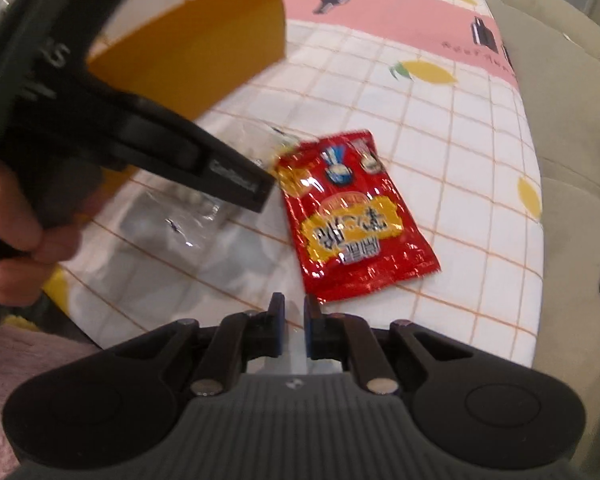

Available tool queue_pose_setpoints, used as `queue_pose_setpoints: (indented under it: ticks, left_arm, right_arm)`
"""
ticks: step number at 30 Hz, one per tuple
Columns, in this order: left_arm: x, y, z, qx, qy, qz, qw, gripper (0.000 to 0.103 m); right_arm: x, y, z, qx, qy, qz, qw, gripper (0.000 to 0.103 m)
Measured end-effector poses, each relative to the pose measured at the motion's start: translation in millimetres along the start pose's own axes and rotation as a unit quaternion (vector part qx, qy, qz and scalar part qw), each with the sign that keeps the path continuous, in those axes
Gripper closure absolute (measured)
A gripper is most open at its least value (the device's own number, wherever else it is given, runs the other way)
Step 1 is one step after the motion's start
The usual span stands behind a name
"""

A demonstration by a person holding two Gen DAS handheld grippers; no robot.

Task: Organize snacks
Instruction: 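Close the left gripper on the quail-egg pack while the right grasps the red chip bag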

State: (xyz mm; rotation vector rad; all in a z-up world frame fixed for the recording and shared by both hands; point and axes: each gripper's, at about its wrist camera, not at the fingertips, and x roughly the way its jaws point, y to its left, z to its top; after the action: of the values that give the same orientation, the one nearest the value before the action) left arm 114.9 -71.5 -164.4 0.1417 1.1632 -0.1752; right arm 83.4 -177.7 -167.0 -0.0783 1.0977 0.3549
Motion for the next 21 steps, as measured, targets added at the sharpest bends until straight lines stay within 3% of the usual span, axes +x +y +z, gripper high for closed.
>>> queue_pose_setpoints:
  ticks: [3,6,10,16,21]
  left_arm:
    - [-3,0,-2,0.012,-0.006,0.005,0.9999,0.033]
    - [-3,2,-3,0.015,-0.005,-0.001,0.9999,0.033]
    - [-2,2,-2,0.018,-0.001,-0.002,0.9998,0.03]
    - [1,-1,-3,0.04,0.002,0.004,0.9992,0.028]
    - [5,0,-4,0.038,0.002,0.0,0.9993,0.026]
  right_arm:
    - [-5,0,0,-0.006,-0.025,0.0,1.0,0.073]
    - [-8,-2,1,-0.012,-0.055,-0.003,0.998,0.065]
    - [-5,-8,8,-0.05,-0.101,-0.027,0.993,0.038]
    - [13,-13,17,-0.114,-0.122,-0.045,0.985,0.02]
    - [32,-20,23,-0.128,-0.104,-0.048,0.985,0.017]
